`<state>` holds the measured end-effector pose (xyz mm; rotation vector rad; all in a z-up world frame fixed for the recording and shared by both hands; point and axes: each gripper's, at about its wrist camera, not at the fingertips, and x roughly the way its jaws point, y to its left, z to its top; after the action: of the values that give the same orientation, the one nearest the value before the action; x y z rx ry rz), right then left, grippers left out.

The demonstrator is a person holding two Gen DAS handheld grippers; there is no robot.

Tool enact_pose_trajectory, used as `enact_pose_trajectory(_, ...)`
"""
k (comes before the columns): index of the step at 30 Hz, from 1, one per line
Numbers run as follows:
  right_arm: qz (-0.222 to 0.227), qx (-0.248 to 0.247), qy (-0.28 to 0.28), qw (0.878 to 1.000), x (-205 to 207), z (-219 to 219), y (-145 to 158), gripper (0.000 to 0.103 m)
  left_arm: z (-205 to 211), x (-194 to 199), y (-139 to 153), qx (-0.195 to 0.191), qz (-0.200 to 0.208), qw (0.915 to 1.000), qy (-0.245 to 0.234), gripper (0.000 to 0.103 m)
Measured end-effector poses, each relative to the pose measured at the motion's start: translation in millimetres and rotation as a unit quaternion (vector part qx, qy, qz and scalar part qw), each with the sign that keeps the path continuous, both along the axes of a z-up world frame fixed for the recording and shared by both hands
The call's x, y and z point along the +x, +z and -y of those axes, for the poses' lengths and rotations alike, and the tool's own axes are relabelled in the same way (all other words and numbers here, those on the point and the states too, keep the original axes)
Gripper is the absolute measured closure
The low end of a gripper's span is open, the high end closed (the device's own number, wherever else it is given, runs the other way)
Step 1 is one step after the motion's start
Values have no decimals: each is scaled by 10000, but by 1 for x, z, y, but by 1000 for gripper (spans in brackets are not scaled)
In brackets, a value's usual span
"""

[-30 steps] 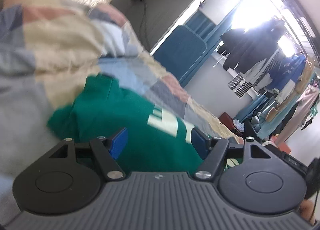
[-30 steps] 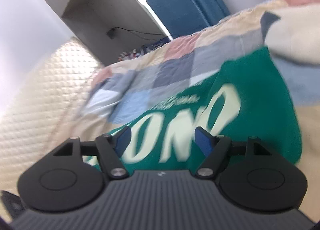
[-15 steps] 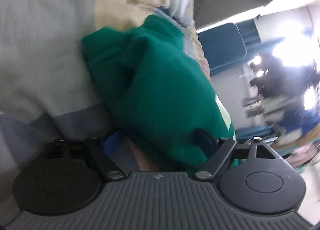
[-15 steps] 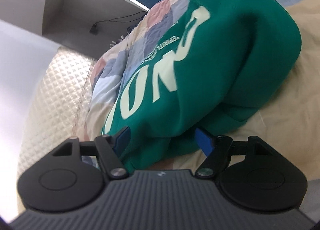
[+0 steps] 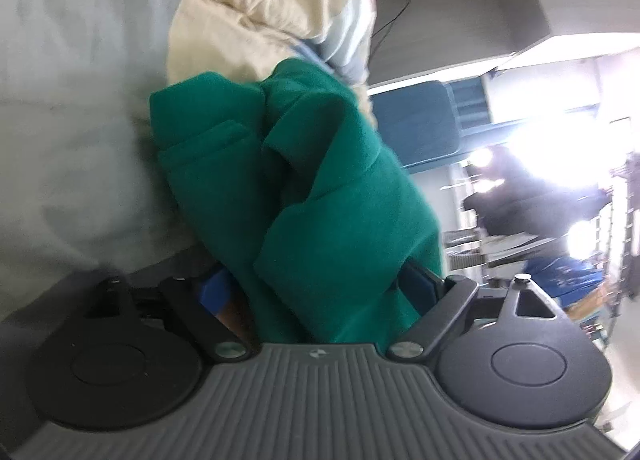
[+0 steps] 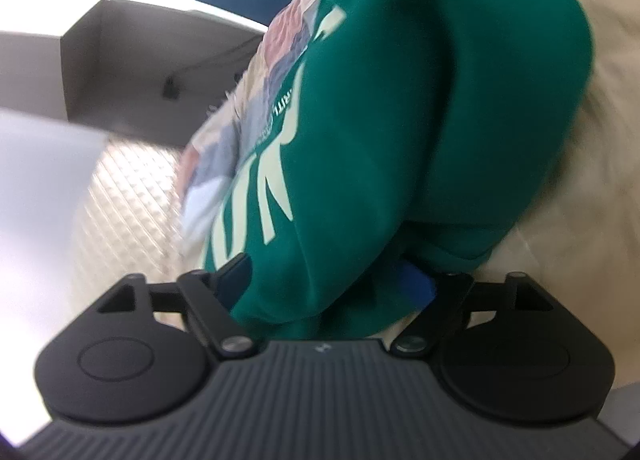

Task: Fold large clothes

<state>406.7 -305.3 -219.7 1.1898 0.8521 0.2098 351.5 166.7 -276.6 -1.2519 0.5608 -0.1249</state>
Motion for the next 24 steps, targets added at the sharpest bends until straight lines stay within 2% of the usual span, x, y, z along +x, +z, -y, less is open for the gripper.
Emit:
enact_pose_trajectory(4, 10, 97, -596, 9982, -13, 17, 0, 16, -8, -2, -3, -474, 76, 9987, 163, 14)
enact_pose_trajectory(7, -259, 114, -1016, 9944, -22, 30, -6, 16, -9, -3, -2, -543, -62, 9981, 292, 14)
enact_pose_trajectory(9, -511, 279, -1141, 9918, -26, 35, -17, 16, -8, -7, 0, -456, -327, 9973, 464, 14)
enact_pose_trajectory(11, -548, 363, -1159, 9911, -26, 35, -22, 16, -9, -10, 1, -417, -383, 9970, 534, 14)
enact_pose_trajectory(14, -551, 239, -1102, 9921, -21, 30, -20, 14, -7, -11, 4, -250, -534, 9966, 567, 13)
enact_pose_trajectory(18, -632, 370, -1019, 9921, -36, 24, -16, 14, -6, -6, 5, -204, -620, 9959, 626, 12)
enact_pose_trajectory(24, -1040, 896, -774, 9875, -43, 14, -28, 14, -5, 3, 3, -210, -400, 9964, 713, 9)
